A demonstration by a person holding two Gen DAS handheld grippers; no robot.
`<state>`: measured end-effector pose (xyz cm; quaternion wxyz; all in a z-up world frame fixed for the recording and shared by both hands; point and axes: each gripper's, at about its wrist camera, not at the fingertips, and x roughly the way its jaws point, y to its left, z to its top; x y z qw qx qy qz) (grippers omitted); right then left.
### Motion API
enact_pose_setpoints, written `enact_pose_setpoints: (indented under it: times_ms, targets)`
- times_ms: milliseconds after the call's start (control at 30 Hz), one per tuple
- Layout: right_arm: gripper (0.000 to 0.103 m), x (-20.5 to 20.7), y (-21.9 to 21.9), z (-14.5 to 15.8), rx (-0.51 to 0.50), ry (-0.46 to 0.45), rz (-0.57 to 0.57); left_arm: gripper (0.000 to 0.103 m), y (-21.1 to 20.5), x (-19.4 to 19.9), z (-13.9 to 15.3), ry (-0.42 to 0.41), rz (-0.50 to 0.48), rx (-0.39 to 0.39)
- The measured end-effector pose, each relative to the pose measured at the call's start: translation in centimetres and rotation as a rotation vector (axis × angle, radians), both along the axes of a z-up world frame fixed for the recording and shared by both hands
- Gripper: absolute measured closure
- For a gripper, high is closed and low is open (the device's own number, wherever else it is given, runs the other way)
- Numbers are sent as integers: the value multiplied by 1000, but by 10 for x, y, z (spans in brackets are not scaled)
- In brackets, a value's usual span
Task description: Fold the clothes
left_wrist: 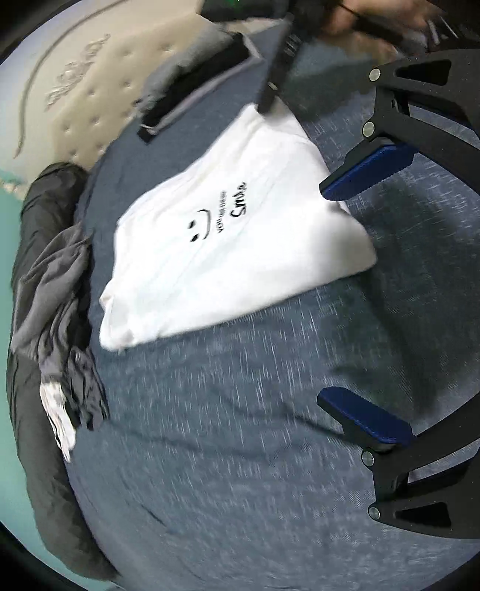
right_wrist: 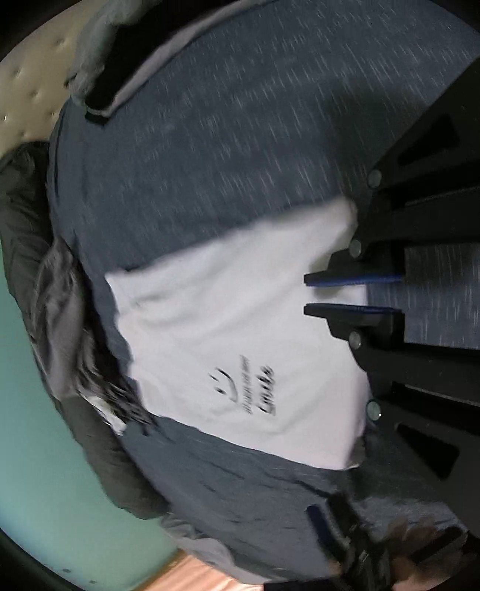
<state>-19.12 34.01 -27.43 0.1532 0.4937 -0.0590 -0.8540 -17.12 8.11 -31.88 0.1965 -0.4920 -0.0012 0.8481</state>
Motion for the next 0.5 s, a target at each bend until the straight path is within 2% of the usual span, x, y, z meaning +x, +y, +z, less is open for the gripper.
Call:
enact_pose_setpoints:
  times_ms: [100, 233, 300, 400, 500]
  targets:
    - [95, -5, 14, 0, 9, -8, -11, 0, 16, 1, -17, -13, -43, -89]
    - [95, -10, 29, -2, 13, -21, -21, 0, 19, 3, -40, -68, -61, -135]
    - [95, -14, 30, -1, 19, -18, -16, 0, 16, 4, -37, -57, -52, -108]
    - [94, -20, 34, 3, 6, -4, -21, 0, 8, 5, -13, -18, -27, -23]
    - [89, -24, 35, 4, -2, -1, -29, 0, 3, 4, 8, 38, -11, -3]
